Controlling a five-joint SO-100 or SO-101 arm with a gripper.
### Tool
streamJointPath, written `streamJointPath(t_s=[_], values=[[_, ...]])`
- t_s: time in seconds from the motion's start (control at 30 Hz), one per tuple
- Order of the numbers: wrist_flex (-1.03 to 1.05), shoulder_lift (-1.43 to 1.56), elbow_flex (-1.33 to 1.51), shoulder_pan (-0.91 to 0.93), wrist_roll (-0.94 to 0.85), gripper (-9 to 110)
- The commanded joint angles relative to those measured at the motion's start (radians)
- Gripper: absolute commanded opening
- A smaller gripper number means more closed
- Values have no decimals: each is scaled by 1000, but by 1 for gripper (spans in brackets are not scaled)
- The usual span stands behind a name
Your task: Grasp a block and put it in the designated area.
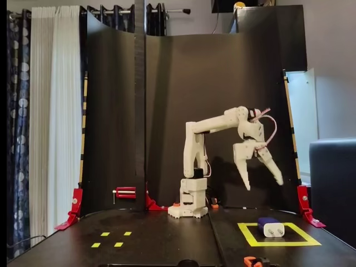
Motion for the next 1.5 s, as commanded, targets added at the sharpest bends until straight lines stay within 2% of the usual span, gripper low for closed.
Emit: streamJointPath(t_s=[0.0, 0.13, 0.37, 0.97, 1.23, 1.47], values=[[0, 54, -43, 21, 11, 10], [-5, 63, -48, 37, 14, 0], [-43, 87, -46, 107, 9, 0], [-298, 250, -35, 540, 66, 0], [-472, 387, 98, 638, 172, 0], [-681, 511, 339, 658, 225, 0]])
